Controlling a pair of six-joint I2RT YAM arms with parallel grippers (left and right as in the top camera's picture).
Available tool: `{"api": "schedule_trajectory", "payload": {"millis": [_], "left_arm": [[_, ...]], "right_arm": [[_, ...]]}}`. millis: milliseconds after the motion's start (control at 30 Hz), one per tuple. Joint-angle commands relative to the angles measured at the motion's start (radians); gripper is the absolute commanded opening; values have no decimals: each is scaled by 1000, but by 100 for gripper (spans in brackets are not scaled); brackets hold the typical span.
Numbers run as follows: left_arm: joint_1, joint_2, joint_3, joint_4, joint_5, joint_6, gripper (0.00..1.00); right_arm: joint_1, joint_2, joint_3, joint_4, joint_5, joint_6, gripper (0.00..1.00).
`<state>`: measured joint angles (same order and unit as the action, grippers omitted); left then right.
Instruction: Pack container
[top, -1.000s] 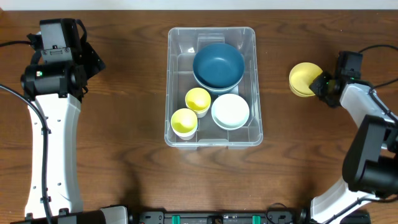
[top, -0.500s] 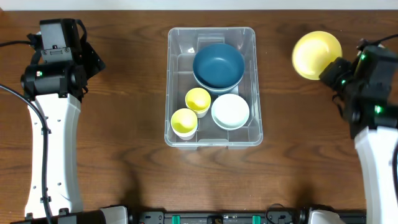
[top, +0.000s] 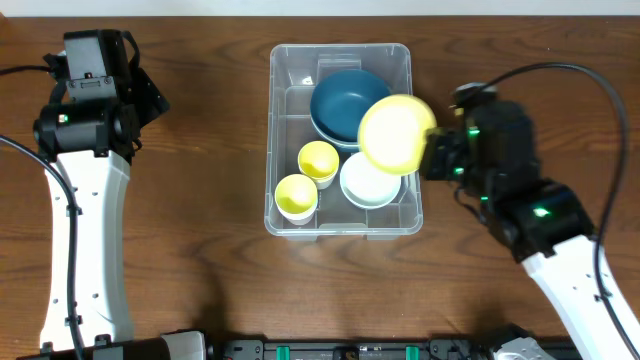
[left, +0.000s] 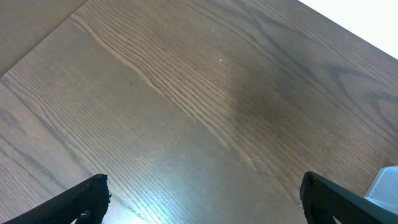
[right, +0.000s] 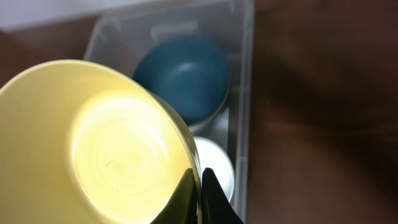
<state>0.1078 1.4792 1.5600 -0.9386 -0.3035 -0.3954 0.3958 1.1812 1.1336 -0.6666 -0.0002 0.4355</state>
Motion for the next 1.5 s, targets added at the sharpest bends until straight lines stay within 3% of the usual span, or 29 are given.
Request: {"api": "schedule_trajectory", "payload": {"millis": [0,433,733,767,800,833,867,1167,1333,1467], "left_arm": [[4,-2,17,-3,-21,-5,98],[4,-2,17,-3,-21,-5,98],[4,-2,17,-3,-21,-5,98],[4,-2,17,-3,-21,-5,98],[4,-2,17,-3,-21,-5,98],[4,-2,17,-3,-21,-5,98],[4,-2,17,-3,-21,-5,98],[4,-2,17,-3,-21,-5,98],[4,-2,17,-3,-21,-5,98],[4,-2,17,-3,-21,-5,98]], "right_arm": [[64,47,5,-19,85,-14,1],[129,213,5,-61,102,-14,1],[128,230,5,-64,135,-14,2],[128,230,5,-64,139,-14,4],[128,230,5,-64,140,-14,15],[128,230,5,-64,140,-14,36],[128,230,5,-63,140,-14,49],[114,211,8,-58,180,-15,54],[84,128,17,-47,193,-38,54],[60,30,17,-67,221,-71,60]]}}
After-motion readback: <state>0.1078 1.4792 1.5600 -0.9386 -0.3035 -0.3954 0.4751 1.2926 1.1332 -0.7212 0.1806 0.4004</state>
